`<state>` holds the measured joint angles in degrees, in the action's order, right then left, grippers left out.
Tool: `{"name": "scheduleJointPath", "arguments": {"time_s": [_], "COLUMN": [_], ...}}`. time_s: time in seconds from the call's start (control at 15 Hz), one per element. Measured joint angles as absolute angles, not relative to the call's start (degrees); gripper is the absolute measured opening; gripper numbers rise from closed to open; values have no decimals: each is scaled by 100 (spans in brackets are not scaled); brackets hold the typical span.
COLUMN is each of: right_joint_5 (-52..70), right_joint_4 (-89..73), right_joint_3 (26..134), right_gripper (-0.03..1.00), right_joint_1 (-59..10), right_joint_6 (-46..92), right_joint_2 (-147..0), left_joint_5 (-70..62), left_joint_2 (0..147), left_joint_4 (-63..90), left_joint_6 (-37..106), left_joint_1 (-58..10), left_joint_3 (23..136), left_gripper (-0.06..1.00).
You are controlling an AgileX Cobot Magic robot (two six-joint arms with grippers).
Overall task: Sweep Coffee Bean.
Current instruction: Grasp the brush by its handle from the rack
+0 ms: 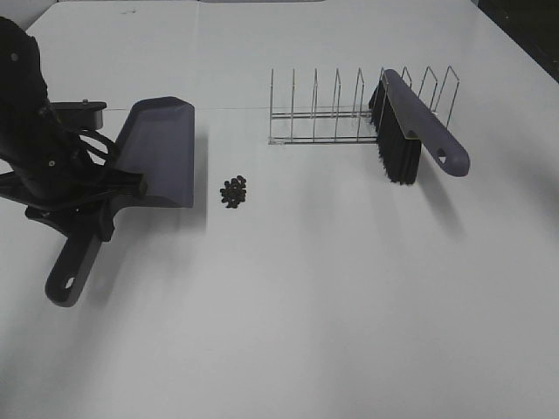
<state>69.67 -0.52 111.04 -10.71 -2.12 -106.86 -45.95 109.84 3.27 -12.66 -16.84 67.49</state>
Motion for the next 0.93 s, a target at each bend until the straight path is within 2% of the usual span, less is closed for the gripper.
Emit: {"name": "scheduleJointPath", "arguments": {"time_s": [0.4, 0.93], "right_joint_5": [6979, 6979], "right_joint_4": [-57, 52], "right_joint_3": [12164, 12307], "right_gripper": [68, 63], "right_joint_1": [-1071, -1071], "right_joint_6": [-212, -212], "right_joint_2": [-12496, -13499], "left_joint_5": [-4595, -4589], "left_joint_2": [10984, 10984], "left_joint_4": [327, 327], "left_joint_6": [-1249, -1249], "left_joint_1": [-1684, -1684], "left_joint_3": [6749, 6749], "left_gripper": [34, 34]}}
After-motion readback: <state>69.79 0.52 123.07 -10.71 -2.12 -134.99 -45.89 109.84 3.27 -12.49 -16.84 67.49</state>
